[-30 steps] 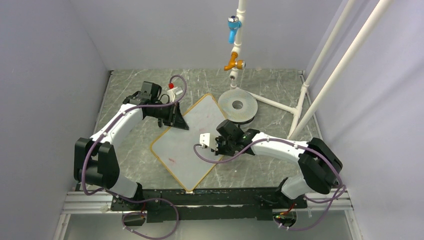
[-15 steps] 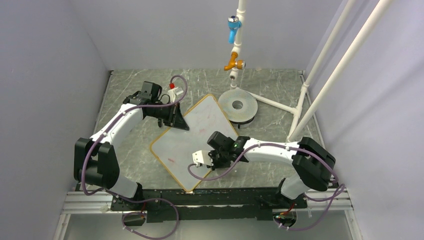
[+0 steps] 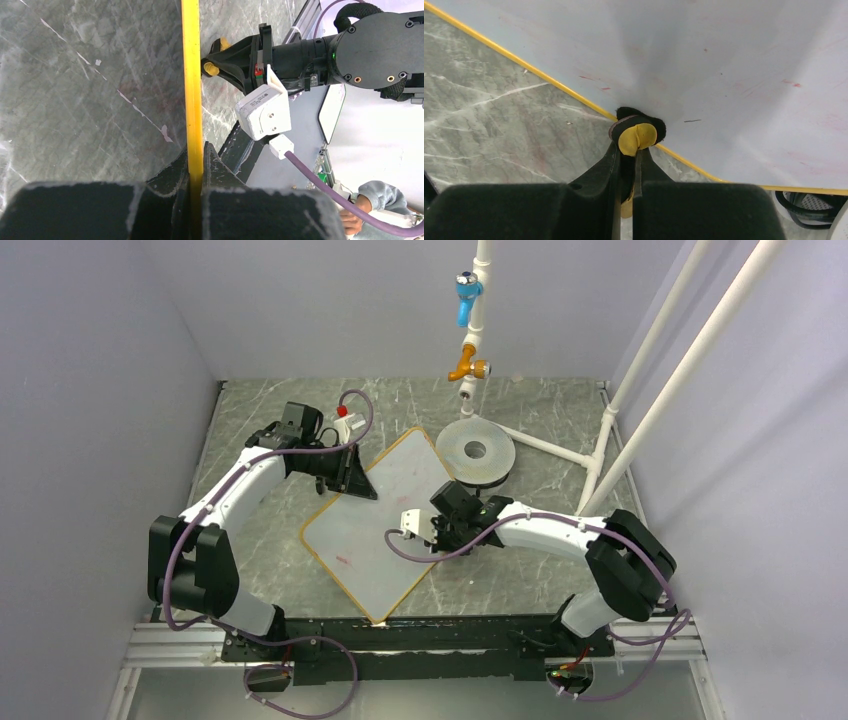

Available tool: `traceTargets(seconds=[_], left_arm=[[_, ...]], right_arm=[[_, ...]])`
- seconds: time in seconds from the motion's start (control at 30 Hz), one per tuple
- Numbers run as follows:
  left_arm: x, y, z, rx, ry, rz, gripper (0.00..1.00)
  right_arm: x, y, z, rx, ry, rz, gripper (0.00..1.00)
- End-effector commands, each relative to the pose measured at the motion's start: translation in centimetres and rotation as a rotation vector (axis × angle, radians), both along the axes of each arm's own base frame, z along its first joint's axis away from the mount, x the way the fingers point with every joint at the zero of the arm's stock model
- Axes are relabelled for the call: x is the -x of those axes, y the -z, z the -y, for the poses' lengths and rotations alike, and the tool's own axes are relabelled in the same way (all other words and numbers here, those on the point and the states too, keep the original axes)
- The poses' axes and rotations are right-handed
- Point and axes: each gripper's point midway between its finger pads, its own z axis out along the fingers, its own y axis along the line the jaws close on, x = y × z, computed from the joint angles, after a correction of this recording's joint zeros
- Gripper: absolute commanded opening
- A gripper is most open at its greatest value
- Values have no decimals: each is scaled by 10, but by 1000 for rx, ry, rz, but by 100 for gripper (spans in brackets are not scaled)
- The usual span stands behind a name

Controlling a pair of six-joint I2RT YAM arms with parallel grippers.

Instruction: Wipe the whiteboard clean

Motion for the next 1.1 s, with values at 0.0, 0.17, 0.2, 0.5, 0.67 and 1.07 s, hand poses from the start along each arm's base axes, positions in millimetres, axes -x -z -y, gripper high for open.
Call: traceTargets(seconds=[0.0, 0.17, 0.2, 0.5, 0.67, 1.07], left_arm=[[12, -42, 16, 146, 113, 86, 0], [13, -44, 16, 149, 115, 90, 0], [14, -44, 16, 149, 116, 92, 0], [17, -47, 17, 156, 127, 102, 0], [18, -50, 18, 166, 131, 108, 0], [21, -51, 22, 173, 146, 108, 0]], right_arm=[[9, -23, -33, -98, -122, 28, 0], [40, -41, -64, -168, -244, 10, 0], [37, -44, -68, -177, -231, 13, 0], [-47, -62, -28, -199, 119, 177, 0], [-47, -61, -20, -210, 122, 150, 0], [26, -62, -80, -254, -190, 40, 0]])
